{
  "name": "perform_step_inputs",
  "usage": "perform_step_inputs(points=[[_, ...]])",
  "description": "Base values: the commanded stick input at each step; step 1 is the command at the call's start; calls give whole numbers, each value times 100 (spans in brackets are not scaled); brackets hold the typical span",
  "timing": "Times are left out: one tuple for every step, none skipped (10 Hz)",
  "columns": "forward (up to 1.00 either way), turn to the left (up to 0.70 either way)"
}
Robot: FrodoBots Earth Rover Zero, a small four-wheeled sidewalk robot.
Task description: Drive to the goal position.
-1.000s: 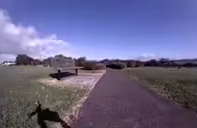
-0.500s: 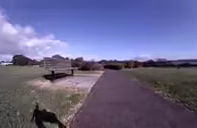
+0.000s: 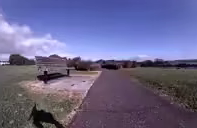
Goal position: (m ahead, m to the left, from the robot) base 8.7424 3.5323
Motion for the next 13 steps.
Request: perform_step_inputs(points=[[70,-14],[70,-14],[70,-14],[70,-14],[70,-14],[70,-14],[70,-14],[70,-14],[70,-14],[70,-14],[70,-14],[70,-14],[70,-14]])
